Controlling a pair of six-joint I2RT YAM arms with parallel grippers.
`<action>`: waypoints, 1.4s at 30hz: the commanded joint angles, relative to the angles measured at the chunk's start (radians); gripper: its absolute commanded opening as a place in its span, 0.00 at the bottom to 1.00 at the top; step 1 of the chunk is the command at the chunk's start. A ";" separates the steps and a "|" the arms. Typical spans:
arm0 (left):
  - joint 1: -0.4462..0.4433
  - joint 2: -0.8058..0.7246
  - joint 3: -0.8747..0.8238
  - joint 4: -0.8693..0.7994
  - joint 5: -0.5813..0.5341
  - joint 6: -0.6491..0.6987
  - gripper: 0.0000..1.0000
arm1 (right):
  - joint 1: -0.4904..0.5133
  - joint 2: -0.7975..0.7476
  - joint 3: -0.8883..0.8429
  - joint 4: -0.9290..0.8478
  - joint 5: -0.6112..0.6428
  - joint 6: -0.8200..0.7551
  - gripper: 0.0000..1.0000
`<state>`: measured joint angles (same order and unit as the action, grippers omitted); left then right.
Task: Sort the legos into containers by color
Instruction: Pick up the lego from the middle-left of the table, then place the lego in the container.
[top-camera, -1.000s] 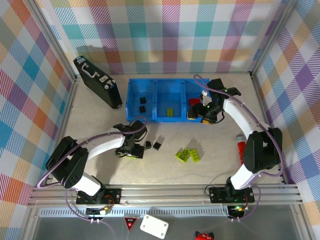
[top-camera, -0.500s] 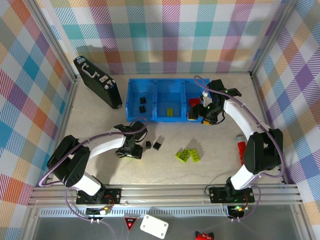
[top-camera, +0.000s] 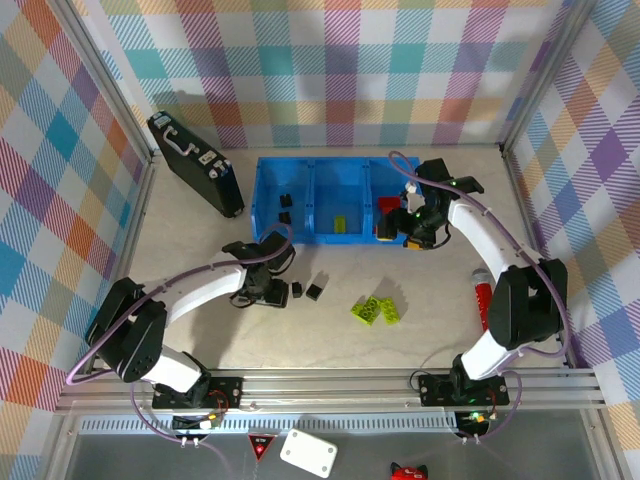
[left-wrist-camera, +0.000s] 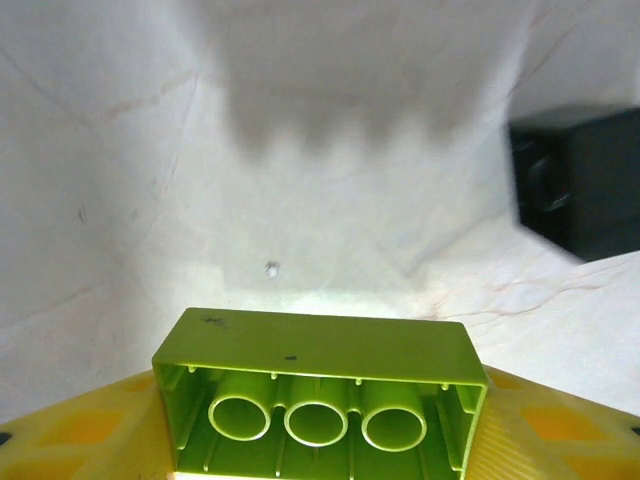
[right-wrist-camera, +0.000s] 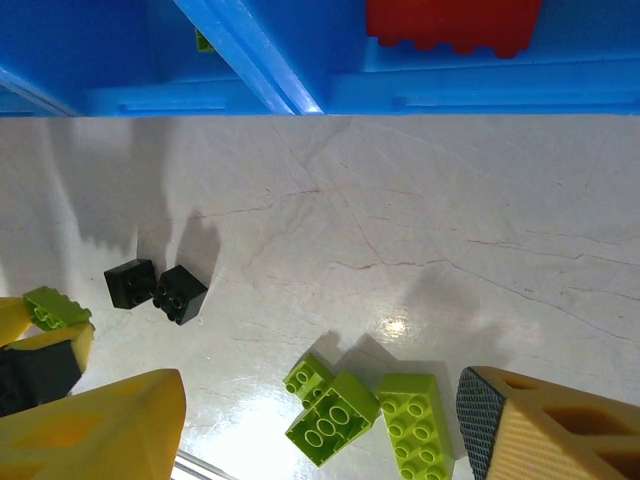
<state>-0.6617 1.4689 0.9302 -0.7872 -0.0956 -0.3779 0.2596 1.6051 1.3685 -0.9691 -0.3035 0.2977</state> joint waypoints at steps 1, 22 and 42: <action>-0.009 -0.026 0.071 -0.038 -0.005 -0.001 0.58 | 0.006 -0.043 -0.010 -0.031 0.005 -0.015 0.73; -0.050 0.325 0.584 0.023 0.025 -0.047 0.56 | 0.005 -0.129 -0.053 -0.068 0.076 0.002 0.73; -0.106 0.609 0.940 0.033 -0.180 -0.146 0.46 | 0.005 -0.201 -0.114 -0.070 0.065 0.017 0.73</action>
<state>-0.7635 2.0483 1.8175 -0.7559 -0.2066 -0.5129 0.2615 1.4353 1.2709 -1.0149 -0.2359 0.3027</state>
